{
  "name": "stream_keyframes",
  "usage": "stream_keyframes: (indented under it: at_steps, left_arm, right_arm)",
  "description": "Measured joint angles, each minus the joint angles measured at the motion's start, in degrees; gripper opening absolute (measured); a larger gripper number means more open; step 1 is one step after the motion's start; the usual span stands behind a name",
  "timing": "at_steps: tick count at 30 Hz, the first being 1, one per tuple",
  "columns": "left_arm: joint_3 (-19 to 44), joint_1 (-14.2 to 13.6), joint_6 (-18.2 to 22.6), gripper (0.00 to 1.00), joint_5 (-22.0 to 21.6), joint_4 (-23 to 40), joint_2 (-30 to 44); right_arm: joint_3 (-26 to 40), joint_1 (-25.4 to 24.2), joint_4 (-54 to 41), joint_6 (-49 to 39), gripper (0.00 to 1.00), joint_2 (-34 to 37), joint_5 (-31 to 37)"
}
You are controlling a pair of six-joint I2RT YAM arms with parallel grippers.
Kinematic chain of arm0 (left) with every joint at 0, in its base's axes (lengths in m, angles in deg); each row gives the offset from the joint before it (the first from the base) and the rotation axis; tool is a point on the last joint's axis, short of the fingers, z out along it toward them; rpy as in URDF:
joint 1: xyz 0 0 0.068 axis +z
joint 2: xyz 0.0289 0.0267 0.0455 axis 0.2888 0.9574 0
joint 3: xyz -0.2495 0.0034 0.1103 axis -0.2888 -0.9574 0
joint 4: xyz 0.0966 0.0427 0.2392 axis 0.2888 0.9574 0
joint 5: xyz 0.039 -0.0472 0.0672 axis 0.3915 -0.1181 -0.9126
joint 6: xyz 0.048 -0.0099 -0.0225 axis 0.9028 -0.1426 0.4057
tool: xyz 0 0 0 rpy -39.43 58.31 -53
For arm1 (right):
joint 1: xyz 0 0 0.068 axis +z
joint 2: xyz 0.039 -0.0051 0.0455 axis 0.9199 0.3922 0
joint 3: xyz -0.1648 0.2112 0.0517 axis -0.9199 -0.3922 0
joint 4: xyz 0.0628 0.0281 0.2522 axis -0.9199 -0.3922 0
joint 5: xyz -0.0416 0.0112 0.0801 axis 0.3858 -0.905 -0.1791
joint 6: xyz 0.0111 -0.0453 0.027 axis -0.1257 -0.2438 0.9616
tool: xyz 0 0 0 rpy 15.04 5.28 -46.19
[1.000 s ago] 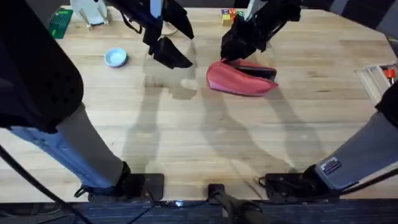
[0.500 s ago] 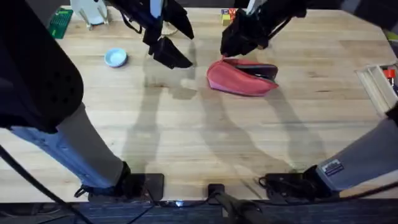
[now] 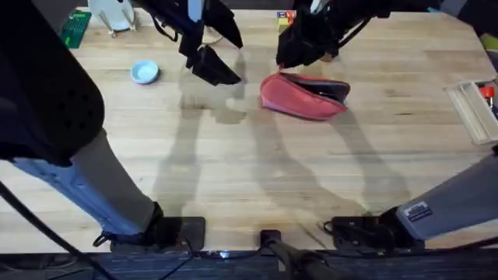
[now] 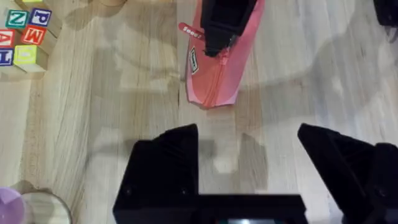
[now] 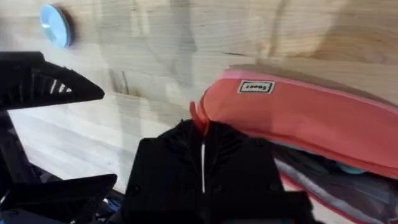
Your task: Unzip the bag, pick up the pens from the table one at a time and place them inside, then zip the bag closed.
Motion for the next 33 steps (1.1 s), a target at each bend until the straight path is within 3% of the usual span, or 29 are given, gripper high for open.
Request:
stream_keyframes:
  at_steps: [10, 18, 33]
  left_arm:
    - [0.0, 0.0, 0.0, 0.995, 0.0, 0.1, 0.0]
    - [0.0, 0.0, 0.0, 0.993, 0.3, -4.7, 0.2]
    - [0.0, -0.2, 0.0, 0.995, 9.3, -7.5, 13.1]
  right_arm:
    - [0.0, 0.0, 0.0, -0.2, 0.030, 0.0, 0.0]
    - [0.0, 0.0, 0.0, -0.2, 0.030, 0.0, 0.0]
    - [0.0, 0.0, 0.0, -0.2, 0.030, 0.0, 0.0]
